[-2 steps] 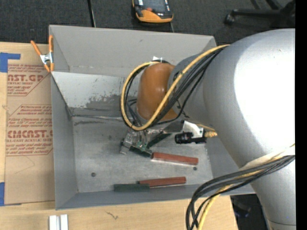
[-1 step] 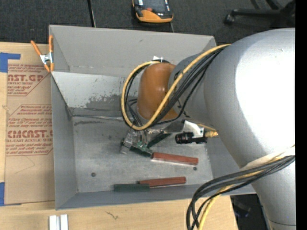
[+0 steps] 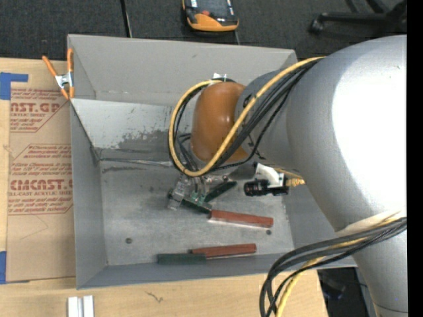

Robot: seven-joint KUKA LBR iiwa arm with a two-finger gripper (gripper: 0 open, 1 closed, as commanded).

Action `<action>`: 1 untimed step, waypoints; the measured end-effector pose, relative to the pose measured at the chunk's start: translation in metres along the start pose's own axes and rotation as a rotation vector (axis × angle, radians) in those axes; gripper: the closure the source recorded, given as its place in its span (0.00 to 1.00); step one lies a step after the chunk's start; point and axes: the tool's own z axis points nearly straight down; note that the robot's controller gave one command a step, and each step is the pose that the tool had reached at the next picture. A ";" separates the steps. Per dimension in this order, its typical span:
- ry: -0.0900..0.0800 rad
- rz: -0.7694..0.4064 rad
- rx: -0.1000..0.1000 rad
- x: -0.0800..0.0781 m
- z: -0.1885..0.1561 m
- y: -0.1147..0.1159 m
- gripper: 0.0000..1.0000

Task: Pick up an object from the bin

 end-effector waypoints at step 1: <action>-0.003 0.000 -0.002 -0.001 -0.014 0.001 1.00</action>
Offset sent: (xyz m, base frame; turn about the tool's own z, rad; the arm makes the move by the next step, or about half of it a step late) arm 0.0000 0.0001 0.0152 0.0000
